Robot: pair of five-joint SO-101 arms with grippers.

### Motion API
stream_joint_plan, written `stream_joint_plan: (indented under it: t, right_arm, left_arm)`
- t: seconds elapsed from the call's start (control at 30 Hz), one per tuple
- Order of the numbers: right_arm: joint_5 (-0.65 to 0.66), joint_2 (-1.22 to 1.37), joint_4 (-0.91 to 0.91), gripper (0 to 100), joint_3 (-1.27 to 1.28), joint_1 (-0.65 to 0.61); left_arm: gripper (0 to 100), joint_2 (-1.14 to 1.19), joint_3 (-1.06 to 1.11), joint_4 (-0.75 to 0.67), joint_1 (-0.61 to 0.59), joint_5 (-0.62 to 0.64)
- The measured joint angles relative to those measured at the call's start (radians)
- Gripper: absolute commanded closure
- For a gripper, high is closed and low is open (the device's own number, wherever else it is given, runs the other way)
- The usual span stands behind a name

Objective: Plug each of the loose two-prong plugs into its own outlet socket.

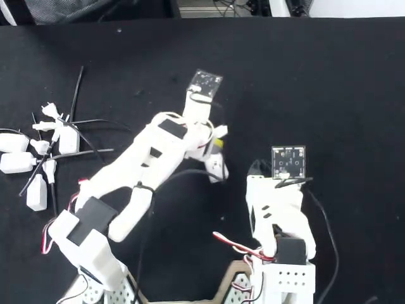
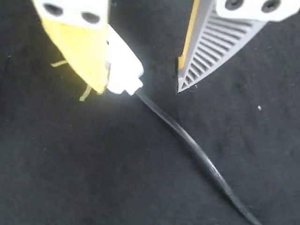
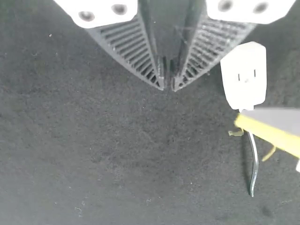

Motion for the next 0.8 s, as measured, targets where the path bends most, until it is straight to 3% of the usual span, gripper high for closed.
stream_joint_plan:
  t: [0.33,0.53,0.8]
  right_arm:
    - [0.000,0.000,0.000,98.4,0.000,0.000]
    - [0.000,0.000,0.000,98.4,0.000,0.000]
    - [0.000,0.000,0.000,98.4,0.000,0.000]
  left_arm:
    - [71,0.000,0.066,0.000,-0.006,0.267]
    - [71,0.003,0.112,0.025,-0.055,0.261]
    - [71,-0.012,0.157,0.173,-0.141,0.183]
